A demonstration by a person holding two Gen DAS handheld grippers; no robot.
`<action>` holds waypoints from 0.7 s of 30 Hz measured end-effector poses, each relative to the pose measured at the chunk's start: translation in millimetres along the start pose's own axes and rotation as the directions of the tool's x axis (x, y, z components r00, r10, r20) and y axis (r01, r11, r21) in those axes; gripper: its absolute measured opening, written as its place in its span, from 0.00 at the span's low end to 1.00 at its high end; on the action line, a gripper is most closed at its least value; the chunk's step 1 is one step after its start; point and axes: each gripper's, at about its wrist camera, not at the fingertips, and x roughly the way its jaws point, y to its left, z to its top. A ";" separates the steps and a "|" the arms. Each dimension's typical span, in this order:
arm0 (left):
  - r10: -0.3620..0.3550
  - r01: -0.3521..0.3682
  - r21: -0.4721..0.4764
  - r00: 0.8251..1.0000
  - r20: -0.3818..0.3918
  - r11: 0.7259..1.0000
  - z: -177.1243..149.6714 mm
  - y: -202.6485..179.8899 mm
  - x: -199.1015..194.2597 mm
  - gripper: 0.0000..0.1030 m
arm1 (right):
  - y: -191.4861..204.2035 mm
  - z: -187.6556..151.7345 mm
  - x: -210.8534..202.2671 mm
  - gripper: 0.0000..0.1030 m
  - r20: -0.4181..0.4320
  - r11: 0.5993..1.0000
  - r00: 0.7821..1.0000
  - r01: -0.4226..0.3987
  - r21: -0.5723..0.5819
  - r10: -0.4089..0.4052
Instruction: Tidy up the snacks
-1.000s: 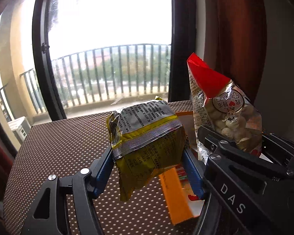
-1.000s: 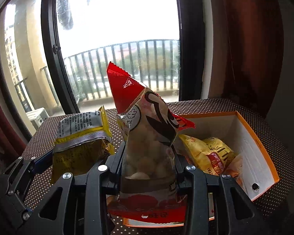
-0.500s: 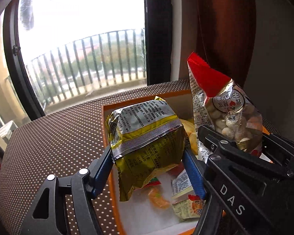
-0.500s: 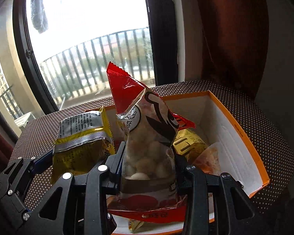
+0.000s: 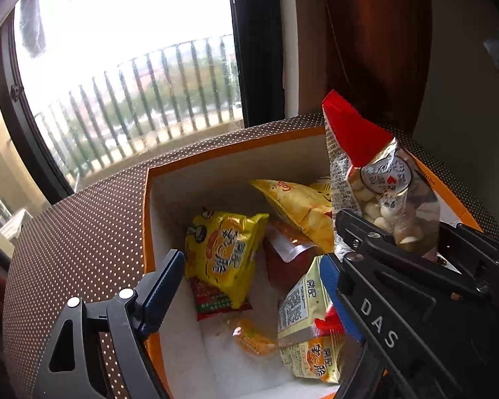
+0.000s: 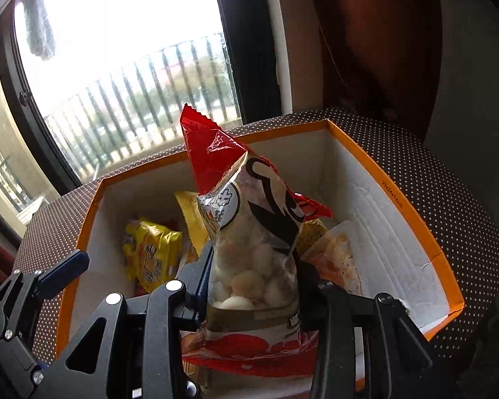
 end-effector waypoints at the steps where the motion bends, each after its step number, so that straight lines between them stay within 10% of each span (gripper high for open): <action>1: 0.008 -0.007 -0.010 1.000 0.004 1.000 -1.9 1.0 -4.2 0.82 | 1.1 -0.4 1.1 0.49 0.000 1.000 1.000 -0.006 -0.004 0.006; 7: 0.060 -0.057 -0.058 0.997 0.051 0.997 -12.4 9.7 -31.1 0.85 | 21.8 -4.3 -21.3 0.81 0.094 0.998 0.995 -0.018 -0.067 0.024; 21: 0.164 -0.141 -0.141 0.972 0.168 0.980 -53.9 43.0 -103.9 0.87 | 75.3 -32.4 -81.7 0.82 0.184 0.987 0.979 -0.065 -0.147 0.091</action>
